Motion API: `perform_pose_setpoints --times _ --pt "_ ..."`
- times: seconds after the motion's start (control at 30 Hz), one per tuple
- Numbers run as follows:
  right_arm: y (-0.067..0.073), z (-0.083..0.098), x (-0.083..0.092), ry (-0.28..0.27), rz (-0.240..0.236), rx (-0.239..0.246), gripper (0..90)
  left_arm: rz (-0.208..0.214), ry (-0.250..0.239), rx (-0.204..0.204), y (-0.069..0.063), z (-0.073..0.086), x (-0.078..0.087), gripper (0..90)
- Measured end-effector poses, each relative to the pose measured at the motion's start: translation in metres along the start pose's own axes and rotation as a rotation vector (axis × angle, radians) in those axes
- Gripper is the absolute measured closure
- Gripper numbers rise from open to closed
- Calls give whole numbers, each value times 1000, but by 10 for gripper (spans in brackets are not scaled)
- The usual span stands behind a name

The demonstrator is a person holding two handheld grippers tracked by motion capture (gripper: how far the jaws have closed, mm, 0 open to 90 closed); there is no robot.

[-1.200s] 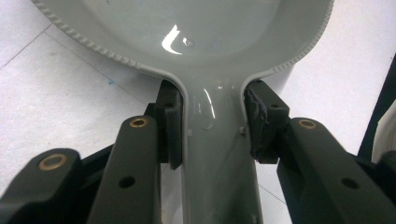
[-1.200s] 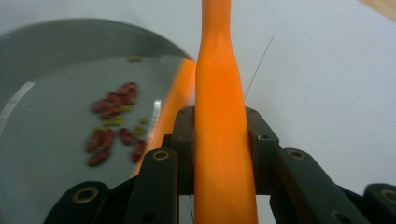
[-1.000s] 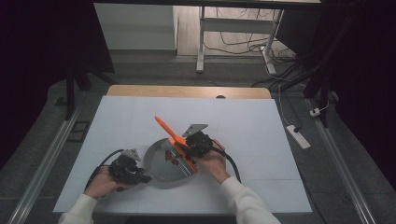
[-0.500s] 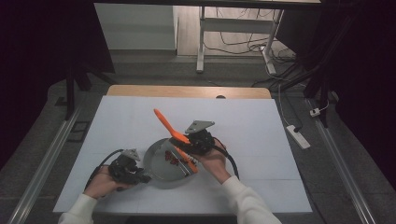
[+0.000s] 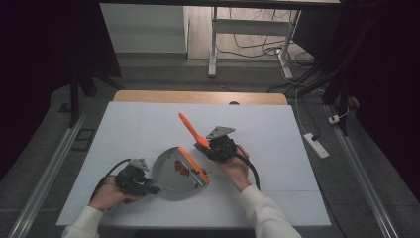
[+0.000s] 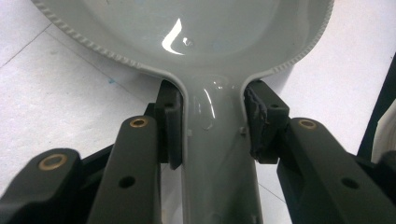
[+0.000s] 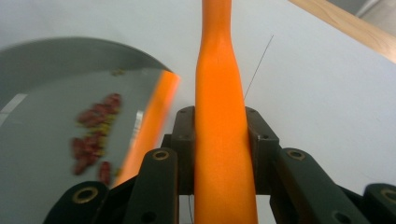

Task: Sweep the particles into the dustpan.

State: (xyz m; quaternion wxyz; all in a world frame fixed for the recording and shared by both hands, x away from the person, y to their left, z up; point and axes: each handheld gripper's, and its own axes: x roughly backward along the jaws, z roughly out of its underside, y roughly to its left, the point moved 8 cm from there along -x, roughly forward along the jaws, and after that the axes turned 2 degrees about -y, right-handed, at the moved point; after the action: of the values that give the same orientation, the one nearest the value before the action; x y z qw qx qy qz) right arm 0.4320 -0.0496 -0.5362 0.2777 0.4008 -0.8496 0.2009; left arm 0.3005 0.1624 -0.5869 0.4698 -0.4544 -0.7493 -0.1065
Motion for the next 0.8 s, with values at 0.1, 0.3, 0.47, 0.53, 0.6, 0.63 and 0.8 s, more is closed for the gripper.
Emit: perform_pose_setpoints --times 0.1,0.3,0.47,0.53,0.6,0.63,0.8 --pt "-12 4 -5 10 44 -1 701 0 2 0 0 0 0 619" --pt "-28 5 -18 13 67 -36 701 -1 2 1 0 0 0 619" --pt "-16 5 -18 40 34 5 700 -2 3 1 0 0 0 618" --pt "-10 4 -18 49 23 14 700 -4 3 1 0 0 0 619" --pt "-2 3 -18 45 -4 8 699 -2 2 1 0 0 0 618" --pt "2 3 -18 49 -10 7 699 -2 2 1 0 0 0 618" --pt "21 2 -15 41 -67 9 699 0 3 2 0 0 0 619"
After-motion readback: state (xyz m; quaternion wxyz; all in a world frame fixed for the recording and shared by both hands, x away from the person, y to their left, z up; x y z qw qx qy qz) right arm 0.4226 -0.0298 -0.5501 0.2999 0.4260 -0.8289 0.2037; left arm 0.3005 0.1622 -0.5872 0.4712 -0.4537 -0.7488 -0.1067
